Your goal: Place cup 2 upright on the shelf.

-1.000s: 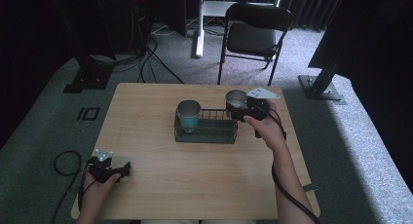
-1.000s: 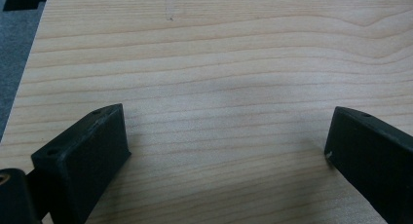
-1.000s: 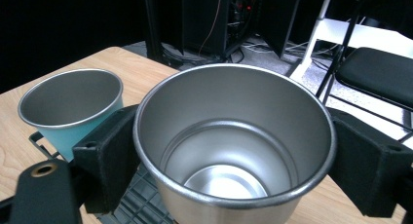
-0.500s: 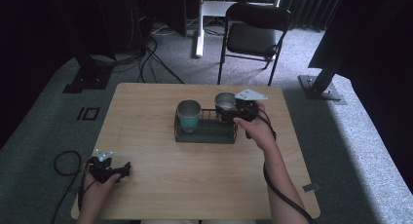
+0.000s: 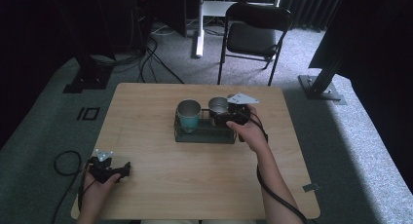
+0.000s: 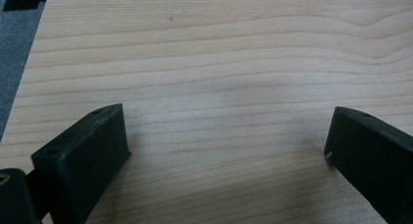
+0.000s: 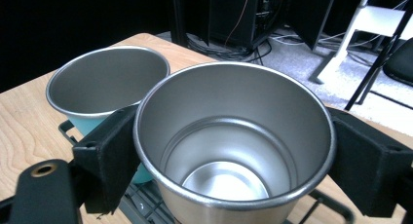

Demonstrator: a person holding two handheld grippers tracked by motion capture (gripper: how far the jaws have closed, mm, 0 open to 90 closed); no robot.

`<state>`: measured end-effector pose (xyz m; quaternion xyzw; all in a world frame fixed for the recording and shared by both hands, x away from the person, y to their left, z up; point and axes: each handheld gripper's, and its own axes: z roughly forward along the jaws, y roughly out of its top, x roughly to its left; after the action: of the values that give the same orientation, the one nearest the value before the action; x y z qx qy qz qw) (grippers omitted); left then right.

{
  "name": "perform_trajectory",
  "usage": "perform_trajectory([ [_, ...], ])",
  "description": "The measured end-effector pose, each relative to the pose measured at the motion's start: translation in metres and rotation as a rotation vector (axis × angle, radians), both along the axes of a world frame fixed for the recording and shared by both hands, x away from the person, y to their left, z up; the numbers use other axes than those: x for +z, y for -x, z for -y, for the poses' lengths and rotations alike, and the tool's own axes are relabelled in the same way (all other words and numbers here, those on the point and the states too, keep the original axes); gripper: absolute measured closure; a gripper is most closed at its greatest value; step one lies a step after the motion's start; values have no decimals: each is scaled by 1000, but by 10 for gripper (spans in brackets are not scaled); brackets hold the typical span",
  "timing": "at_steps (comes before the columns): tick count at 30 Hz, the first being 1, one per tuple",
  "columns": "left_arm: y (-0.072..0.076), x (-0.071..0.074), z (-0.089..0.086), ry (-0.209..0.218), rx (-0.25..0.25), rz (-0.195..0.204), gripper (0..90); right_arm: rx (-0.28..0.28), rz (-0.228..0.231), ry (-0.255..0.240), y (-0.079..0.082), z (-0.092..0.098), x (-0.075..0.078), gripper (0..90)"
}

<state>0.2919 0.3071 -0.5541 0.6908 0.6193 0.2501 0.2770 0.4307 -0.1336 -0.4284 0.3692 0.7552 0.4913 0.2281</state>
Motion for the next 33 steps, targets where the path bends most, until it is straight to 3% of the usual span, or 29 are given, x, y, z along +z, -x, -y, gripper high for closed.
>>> perform_trajectory([
  [15,0,0,0,0,0,0,27,6,-31,26,-2,-7,-22,133],
  [33,0,0,0,0,0,0,26,18,-53,56,-1,-12,-37,133],
])
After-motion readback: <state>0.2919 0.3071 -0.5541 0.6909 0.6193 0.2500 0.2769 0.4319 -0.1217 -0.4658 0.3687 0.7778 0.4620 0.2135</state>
